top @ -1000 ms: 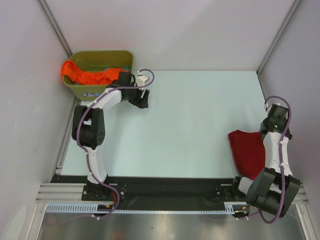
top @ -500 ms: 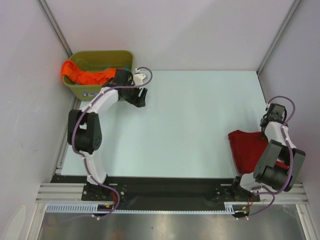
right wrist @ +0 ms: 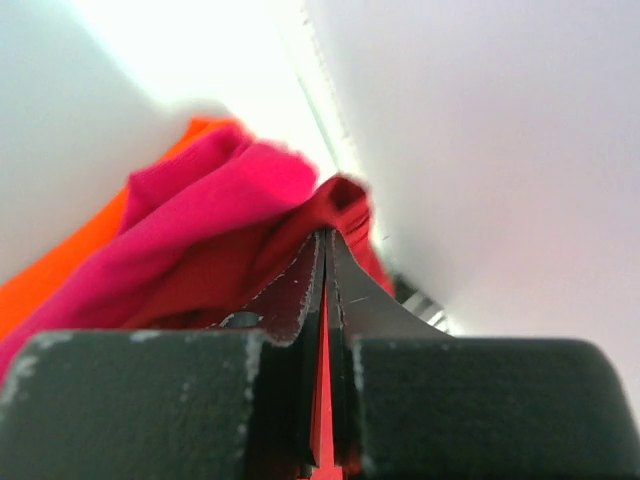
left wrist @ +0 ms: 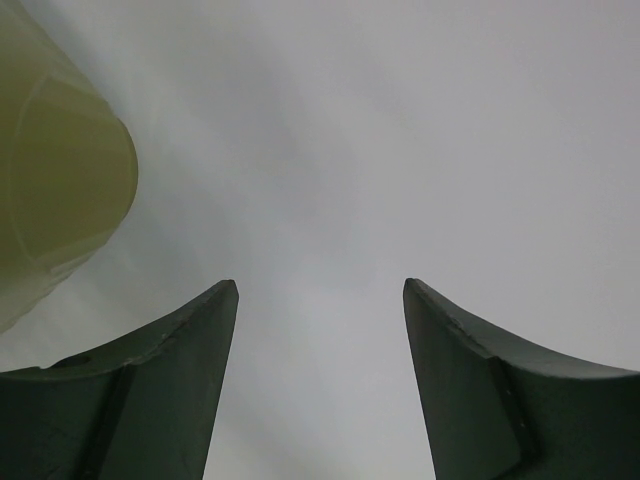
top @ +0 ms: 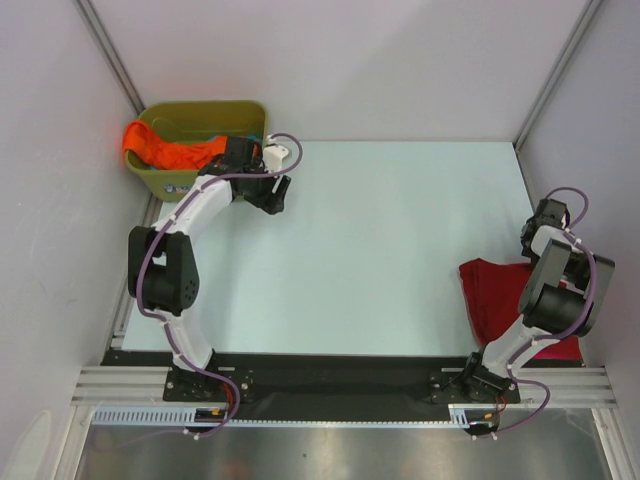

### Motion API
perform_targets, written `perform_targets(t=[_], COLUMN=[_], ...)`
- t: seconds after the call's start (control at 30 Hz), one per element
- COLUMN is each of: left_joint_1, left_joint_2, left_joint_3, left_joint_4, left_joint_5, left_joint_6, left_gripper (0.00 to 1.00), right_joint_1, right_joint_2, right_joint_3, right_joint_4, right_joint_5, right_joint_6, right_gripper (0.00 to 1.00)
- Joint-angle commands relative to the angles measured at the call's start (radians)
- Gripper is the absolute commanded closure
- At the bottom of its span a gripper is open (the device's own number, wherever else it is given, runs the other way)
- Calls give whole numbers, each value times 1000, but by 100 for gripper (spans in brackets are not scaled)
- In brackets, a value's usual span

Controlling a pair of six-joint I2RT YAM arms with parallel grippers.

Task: Fold and stack the t-shirts
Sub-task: Neatly place the folded tshirt to the corner

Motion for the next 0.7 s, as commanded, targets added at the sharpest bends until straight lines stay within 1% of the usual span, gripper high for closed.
perform_targets(t=[0.0,0.07,0.1,0.17,0.2,0.23,0.3,0.33,0.37,0.4,0.43,0.47,0.5,0.53,0.57,0.6,0.67], left_joint_1=[11,11,12,12,12,14,14,14,14,14,14,15,15,14,14,15,15], left_joint_2=[-37,-37,-35,-37,-38,-43,-48,-57,-60,-66,-78,-86,-94,-110,-118,-126,-137], left_joint_3=[1,6,6,7,9,11,11,9,9,3,-2,-12,-17,-23,-34,-37,-49], left_joint_4=[3,3,1,1,1,1,-3,-5,-9,-17,-20,-20,-31,-35,-40,-58,-77], left_joint_5=[-12,-13,-12,-12,-12,-12,-9,-7,-7,-6,-12,-12,-12,-10,-4,-1,4], left_joint_6=[21,21,23,23,24,23,23,21,23,24,29,29,33,40,46,53,58], left_gripper=[27,27,26,27,27,27,27,26,26,26,26,26,25,25,24,24,23], right_joint_1=[-11,-7,15,53,72,105,119,128,135,142,150,165,170,171,171,175,181], right_joint_2=[16,25,16,-19,-71,-101,-160,-211,-240,-268,-333,-366,-398,-470,-498,-527,-570], right_joint_3=[48,91,108,133,136,142,168,182,205,203,193,170,150,133,116,76,38], right_joint_4=[101,78,51,44,34,21,-75,-121,-173,-255,-285,-336,-354,-373,-400,-416,-471], right_joint_5=[72,70,78,93,99,96,69,28,-6,-52,-142,-176,-253,-293,-340,-429,-480], right_joint_6=[-47,-20,-6,1,7,48,134,187,299,338,356,446,479,520,557,618,672], right_gripper=[100,100,100,100,100,100,100,100,100,100,100,100,100,100,100,100,100])
